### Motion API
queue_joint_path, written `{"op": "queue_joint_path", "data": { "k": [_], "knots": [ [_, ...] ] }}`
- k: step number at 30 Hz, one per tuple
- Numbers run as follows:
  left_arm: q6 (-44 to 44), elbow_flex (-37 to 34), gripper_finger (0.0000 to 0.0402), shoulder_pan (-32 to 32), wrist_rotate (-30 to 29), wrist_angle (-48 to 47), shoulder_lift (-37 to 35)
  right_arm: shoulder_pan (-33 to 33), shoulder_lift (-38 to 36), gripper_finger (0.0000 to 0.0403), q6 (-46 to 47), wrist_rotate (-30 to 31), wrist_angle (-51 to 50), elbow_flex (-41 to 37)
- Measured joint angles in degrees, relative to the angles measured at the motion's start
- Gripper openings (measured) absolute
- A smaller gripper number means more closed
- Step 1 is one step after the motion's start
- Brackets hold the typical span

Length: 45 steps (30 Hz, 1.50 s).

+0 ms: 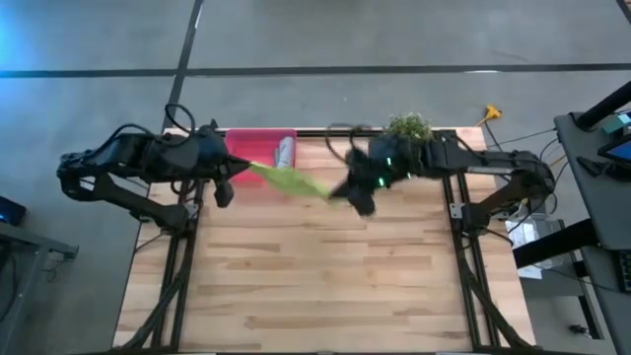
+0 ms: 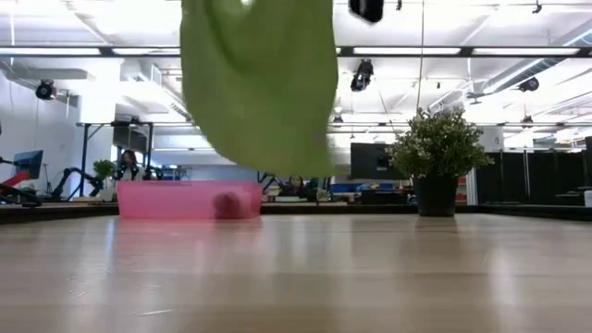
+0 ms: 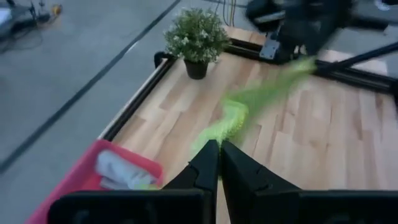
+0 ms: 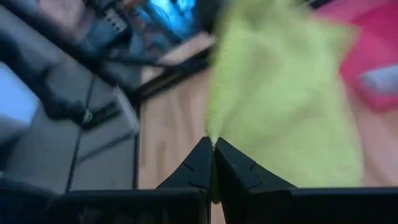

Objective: Roll microfiber towels into tight, uniform cylinder then place into a basket
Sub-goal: Roll the green microfiber cloth

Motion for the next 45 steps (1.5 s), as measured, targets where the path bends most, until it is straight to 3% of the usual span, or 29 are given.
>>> {"op": "queue_joint_path", "data": {
  "k": [1,3,4,6,9,15,19,26,31,39,45],
  "knots": [
    [1.38,0.01,0.0000,0.00,0.03,-0.08,0.02,0.90,0.29,0.0008,2.42,5.09,-2.93,0.11],
    [2.97,-0.03,0.0000,0.00,0.05,-0.05,0.59,3.27,-0.16,0.0008,17.20,22.47,-18.40,0.24],
    [2.87,-0.03,0.0000,0.00,-0.02,-0.04,0.93,3.53,0.65,0.0008,21.26,27.29,-21.95,-0.55],
    [2.64,-0.13,0.0001,0.02,-0.10,0.17,1.16,4.18,1.47,0.0008,17.68,24.37,-12.09,-1.68],
    [3.43,-0.14,0.0001,0.04,0.20,2.19,1.85,6.26,2.30,0.0008,14.12,18.74,-8.61,-2.52],
    [4.18,-1.87,0.0001,0.04,7.33,1.57,3.22,6.84,3.60,0.0008,18.01,25.29,-7.20,-2.24],
    [2.01,-3.93,0.0000,-0.02,13.33,3.74,5.03,7.39,3.36,0.0008,18.72,24.54,-7.13,-1.59],
    [-4.58,-7.89,0.0004,-0.18,19.27,24.28,9.96,6.98,3.32,0.0008,17.56,25.18,-4.94,-1.75],
    [-7.04,-7.89,0.0054,-0.34,19.27,33.99,13.14,7.08,2.92,0.0008,15.81,24.22,-4.89,-0.74],
    [-8.08,-7.59,0.0171,-0.31,16.25,36.26,17.10,5.98,2.82,0.0008,10.10,24.40,-5.03,2.41],
    [-6.60,-7.70,0.0201,-0.13,9.91,38.21,19.19,5.82,2.75,0.0008,9.09,24.16,-5.04,4.00]
  ]
}}
